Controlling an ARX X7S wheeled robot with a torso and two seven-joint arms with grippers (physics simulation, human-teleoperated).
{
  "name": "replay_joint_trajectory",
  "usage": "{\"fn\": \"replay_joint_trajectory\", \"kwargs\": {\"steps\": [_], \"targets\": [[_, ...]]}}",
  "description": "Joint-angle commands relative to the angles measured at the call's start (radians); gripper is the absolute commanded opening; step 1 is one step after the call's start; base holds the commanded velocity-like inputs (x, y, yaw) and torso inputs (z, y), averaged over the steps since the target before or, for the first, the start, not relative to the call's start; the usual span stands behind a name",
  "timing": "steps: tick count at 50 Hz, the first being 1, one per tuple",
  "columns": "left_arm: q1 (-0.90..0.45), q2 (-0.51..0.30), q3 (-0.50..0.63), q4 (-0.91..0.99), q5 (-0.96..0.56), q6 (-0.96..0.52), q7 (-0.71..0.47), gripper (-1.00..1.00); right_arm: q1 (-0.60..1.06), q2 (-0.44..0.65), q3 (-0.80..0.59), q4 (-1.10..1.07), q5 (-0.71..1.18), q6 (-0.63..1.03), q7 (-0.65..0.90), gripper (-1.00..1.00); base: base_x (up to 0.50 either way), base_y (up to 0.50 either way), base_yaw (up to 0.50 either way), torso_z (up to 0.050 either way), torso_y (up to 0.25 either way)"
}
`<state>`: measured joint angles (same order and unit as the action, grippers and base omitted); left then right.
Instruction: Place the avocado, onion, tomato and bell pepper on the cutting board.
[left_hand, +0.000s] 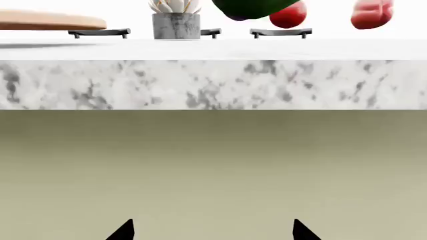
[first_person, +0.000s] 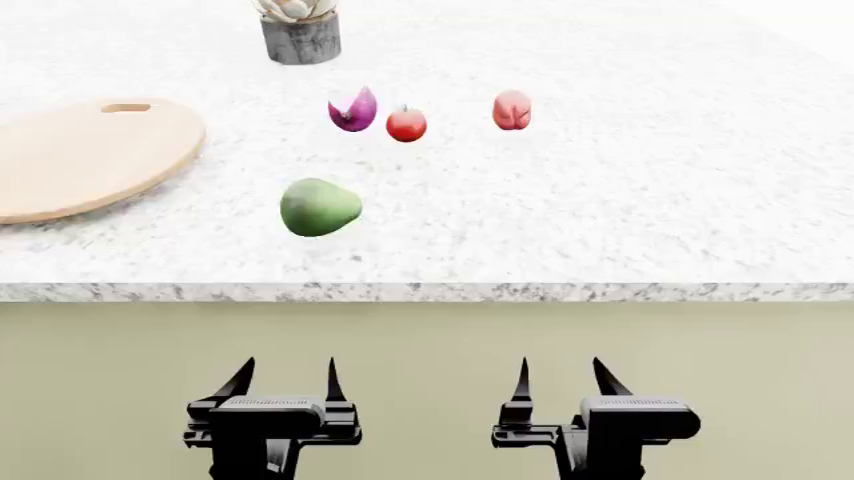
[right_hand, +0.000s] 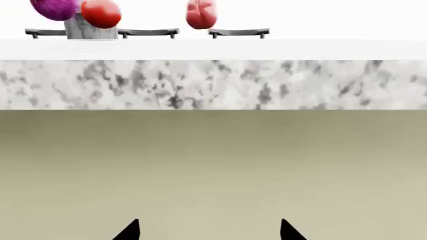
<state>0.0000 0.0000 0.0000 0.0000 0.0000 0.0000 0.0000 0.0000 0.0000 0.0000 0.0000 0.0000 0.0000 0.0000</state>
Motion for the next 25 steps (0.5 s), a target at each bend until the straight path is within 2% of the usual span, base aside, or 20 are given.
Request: {"fn": "replay_joint_trajectory", "kwargs": {"steps": [1,17,25], "targets": [[0.0,-0.017,0.018,-0.012,-0.012,0.013,-0.02,1.0,-0.001,0.014,-0.015,-0.002,0.015,-0.005,0.031,1.0,0.0,0.0,0.0,0.0,0.0],[-0.005,-0.054,0.06,-0.017,-0.046,0.009,-0.084,1.0,-0.002,0.056,-0.061,-0.003,0.043,-0.013,0.091,1.0,0.0,0.0,0.0,0.0,0.0],[-0.009,-0.07,0.079,-0.03,-0.042,0.03,-0.098,1.0,-0.004,0.066,-0.076,-0.003,0.044,-0.026,0.114,1.0,0.0,0.0,0.0,0.048,0.0]]}}
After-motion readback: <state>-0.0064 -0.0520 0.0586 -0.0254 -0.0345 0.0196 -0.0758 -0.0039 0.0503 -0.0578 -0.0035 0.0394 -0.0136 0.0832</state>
